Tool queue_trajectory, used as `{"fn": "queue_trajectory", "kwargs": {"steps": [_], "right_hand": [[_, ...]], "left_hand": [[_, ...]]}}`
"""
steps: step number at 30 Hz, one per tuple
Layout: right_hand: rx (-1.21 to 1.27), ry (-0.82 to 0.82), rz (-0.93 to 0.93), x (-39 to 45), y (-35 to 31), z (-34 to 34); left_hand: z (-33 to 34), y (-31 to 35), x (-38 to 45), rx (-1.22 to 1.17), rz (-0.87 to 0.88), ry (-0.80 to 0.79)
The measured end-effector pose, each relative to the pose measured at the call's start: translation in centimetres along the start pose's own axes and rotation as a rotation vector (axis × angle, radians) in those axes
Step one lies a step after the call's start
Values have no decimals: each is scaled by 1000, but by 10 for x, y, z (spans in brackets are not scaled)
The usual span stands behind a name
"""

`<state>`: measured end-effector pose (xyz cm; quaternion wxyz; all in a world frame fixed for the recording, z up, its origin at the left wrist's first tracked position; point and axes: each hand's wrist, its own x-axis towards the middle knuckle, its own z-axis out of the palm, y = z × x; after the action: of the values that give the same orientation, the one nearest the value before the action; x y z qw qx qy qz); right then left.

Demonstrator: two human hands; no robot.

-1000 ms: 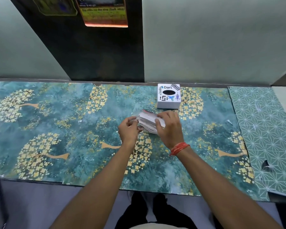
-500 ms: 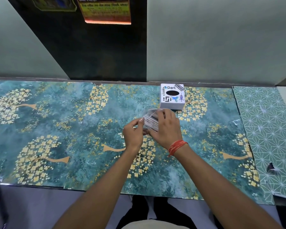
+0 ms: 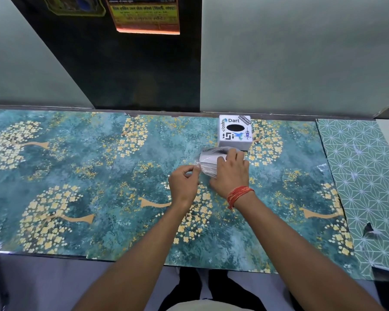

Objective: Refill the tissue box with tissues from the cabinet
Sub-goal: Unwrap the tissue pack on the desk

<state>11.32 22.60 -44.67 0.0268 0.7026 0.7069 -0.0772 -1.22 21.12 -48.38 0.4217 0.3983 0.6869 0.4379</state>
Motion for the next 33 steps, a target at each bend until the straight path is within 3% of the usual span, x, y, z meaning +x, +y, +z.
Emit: {"fn": "queue_trajectory", "kwargs": {"steps": [7, 13, 19, 21, 22, 24, 26, 27, 29, 33], "right_hand": [[109, -119, -202, 10, 1, -10], [179, -108, -127, 22, 1, -7], [-4, -159, -227, 31, 4, 12], [51, -99, -223, 28, 5, 10], [96, -63, -227, 25, 5, 7], [153, 23, -236, 18, 6, 2], [197, 104, -260, 9, 5, -3], [224, 128, -283, 5, 3, -5], [278, 170, -347, 0, 0, -8], [306, 245, -434, -13, 0, -7]], "left_hand": [[-2, 0, 8, 73, 25, -88], [-8, -7, 18, 118, 98, -234], [-11, -12, 16, 1, 96, -236], [-10, -8, 10, -133, -4, -165], [-8, -7, 10, -214, -135, -104], [-4, -8, 16, -388, -562, -64], [-5, -11, 21, -654, -941, -187], [-5, -10, 23, -794, -1019, -285], [-3, -3, 24, -938, -1012, -403], [2, 7, 35, -942, -900, -325]]}}
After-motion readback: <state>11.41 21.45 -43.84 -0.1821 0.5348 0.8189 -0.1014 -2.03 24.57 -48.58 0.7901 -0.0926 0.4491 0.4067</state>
